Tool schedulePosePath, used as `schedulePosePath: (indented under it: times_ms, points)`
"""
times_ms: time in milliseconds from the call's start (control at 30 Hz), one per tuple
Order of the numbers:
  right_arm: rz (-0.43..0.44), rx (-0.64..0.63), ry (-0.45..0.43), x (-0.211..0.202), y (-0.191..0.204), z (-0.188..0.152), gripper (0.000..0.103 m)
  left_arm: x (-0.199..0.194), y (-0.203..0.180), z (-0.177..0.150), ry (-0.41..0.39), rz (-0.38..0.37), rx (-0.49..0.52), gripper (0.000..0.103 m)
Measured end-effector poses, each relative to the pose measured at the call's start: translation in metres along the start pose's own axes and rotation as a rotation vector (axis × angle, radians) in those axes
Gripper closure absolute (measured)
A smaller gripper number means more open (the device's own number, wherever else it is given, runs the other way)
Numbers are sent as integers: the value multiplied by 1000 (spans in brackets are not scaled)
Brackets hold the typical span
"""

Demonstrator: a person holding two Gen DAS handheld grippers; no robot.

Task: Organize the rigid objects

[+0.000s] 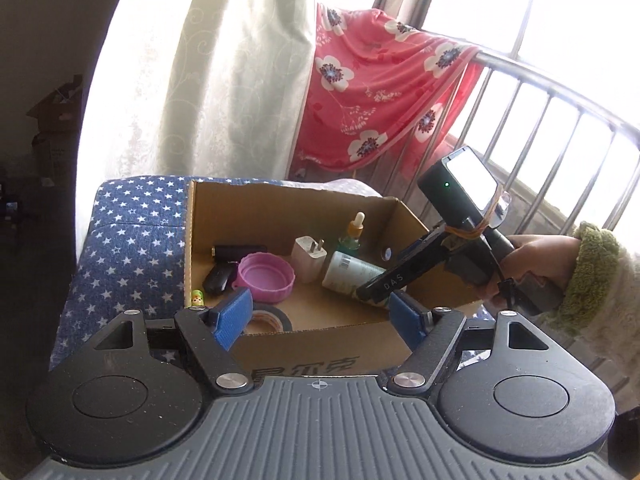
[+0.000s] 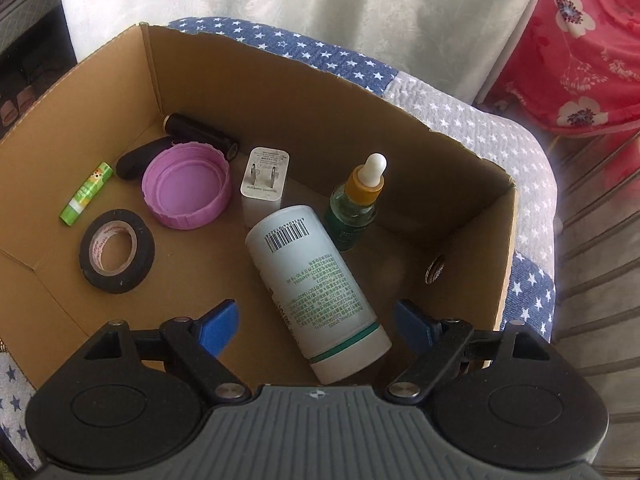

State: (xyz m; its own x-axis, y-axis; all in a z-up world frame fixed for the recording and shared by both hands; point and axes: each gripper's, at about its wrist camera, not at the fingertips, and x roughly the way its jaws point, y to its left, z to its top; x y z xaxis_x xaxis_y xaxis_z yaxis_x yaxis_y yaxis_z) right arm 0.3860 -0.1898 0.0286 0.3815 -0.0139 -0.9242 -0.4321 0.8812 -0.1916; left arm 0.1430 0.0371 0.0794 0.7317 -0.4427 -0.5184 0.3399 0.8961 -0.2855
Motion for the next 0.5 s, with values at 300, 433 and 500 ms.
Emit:
schedulePosePath:
  times_ms: [300,433,500]
  points:
    - [-124,-167,128,12,17,8,50,-42,25,-32,-83,61,-19,23]
    - [-160,-222,133,8,28,8,60,-46,37,-39,-93,57,-36,23]
    - [-170,-242,134,11,34,10,55,-46,42,-41,-93,45,-52,23]
